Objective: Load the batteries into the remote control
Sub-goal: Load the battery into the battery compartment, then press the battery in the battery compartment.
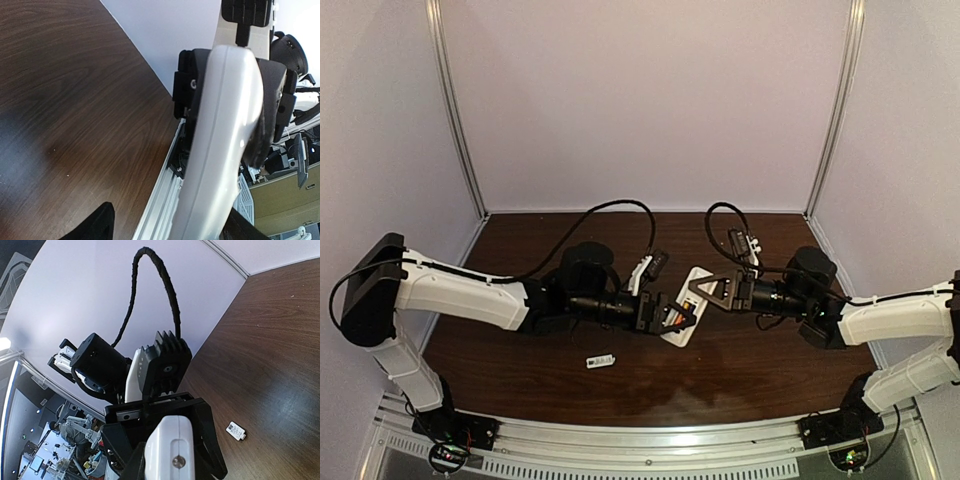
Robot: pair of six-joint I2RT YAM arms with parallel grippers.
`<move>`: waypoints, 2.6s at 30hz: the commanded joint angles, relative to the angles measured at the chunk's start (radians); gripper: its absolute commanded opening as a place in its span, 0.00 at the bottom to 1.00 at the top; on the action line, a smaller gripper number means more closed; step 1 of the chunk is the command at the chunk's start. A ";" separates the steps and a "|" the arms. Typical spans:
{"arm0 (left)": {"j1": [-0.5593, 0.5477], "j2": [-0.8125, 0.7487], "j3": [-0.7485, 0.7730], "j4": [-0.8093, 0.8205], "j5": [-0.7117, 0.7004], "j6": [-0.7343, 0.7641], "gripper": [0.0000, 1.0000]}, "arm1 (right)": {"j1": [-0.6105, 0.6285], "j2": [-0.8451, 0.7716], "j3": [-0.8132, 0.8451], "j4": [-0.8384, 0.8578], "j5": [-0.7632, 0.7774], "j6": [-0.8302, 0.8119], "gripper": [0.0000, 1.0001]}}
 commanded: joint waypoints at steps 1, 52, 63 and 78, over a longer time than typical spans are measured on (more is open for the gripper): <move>0.014 -0.028 0.032 0.033 -0.032 0.007 0.73 | 0.013 0.004 0.030 0.010 -0.010 -0.024 0.00; 0.032 -0.016 0.026 -0.099 -0.028 0.095 0.56 | 0.024 0.022 0.054 0.047 -0.022 0.020 0.00; 0.030 -0.011 0.034 -0.174 -0.064 0.146 0.53 | 0.022 0.026 0.059 0.074 -0.028 0.049 0.00; 0.006 0.029 0.090 -0.347 -0.173 0.226 0.41 | 0.023 0.027 0.064 0.132 -0.039 0.103 0.00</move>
